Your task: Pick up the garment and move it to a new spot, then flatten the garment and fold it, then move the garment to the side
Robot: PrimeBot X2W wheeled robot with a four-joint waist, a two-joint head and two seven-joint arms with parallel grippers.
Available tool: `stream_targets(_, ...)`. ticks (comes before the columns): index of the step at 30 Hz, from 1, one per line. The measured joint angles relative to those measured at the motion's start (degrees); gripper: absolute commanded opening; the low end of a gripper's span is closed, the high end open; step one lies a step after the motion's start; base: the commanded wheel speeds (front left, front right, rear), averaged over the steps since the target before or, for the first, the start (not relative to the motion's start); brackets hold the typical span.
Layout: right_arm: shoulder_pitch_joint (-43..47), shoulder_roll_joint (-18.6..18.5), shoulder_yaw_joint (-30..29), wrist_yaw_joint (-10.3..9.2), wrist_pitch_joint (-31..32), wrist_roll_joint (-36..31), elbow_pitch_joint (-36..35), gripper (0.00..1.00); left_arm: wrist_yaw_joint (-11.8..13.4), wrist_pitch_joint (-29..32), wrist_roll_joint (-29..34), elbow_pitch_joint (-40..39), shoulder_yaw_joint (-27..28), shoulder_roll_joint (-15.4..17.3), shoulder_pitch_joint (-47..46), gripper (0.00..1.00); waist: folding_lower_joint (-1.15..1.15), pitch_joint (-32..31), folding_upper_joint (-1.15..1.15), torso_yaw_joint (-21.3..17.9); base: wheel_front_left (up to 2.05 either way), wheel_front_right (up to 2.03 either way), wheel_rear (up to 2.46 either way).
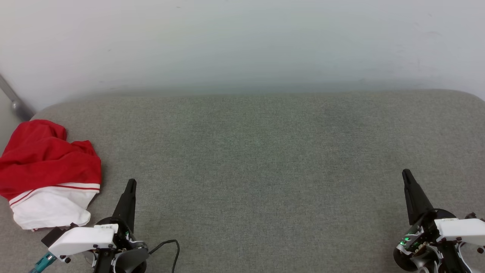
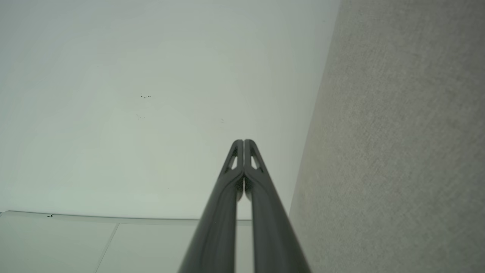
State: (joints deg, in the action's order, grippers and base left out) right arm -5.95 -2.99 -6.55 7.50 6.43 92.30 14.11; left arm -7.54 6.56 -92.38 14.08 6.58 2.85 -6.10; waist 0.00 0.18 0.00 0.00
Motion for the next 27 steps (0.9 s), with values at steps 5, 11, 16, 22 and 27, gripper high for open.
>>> stream_targets(5, 0.0, 0.0, 0.0, 0.0, 0.0, 0.0, 0.0, 0.0, 0.0, 0.0, 0.0, 0.0, 0.0, 0.0, 0.0, 0.0, 0.0, 0.0, 0.0, 0.0, 0.0, 0.0, 0.0)
stream_targets(11, 0.0, 0.0, 0.0, 0.0, 0.0, 0.0, 0.0, 0.0, 0.0, 0.0, 0.0, 0.0, 0.0, 0.0, 0.0, 0.0, 0.0, 0.0, 0.0, 0.0, 0.0, 0.0, 0.0)
stream_targets(16, 0.0, 0.0, 0.0, 0.0, 0.0, 0.0, 0.0, 0.0, 0.0, 0.0, 0.0, 0.0, 0.0, 0.0, 0.0, 0.0, 0.0, 0.0, 0.0, 0.0, 0.0, 0.0, 0.0)
stream_targets(22, 0.7, 0.0, 0.0, -0.01, 0.0, 0.0, 1.0, 1.0, 0.0, 0.0, 0.0, 1.0, -0.2, -0.1, 0.6, 1.0, 0.0, 0.0, 0.0, 0.0, 0.0, 0.0, 0.0)
stream_targets(27, 1.8, 0.1, 0.2, -0.01, -0.5, -0.3, 0.9, 1.0, 0.0, -1.0, 0.0, 1.3, -1.4, -0.1, 1.4, 1.0, 0.0, 0.0, 0.0, 0.0, 0.0, 0.0, 0.0)
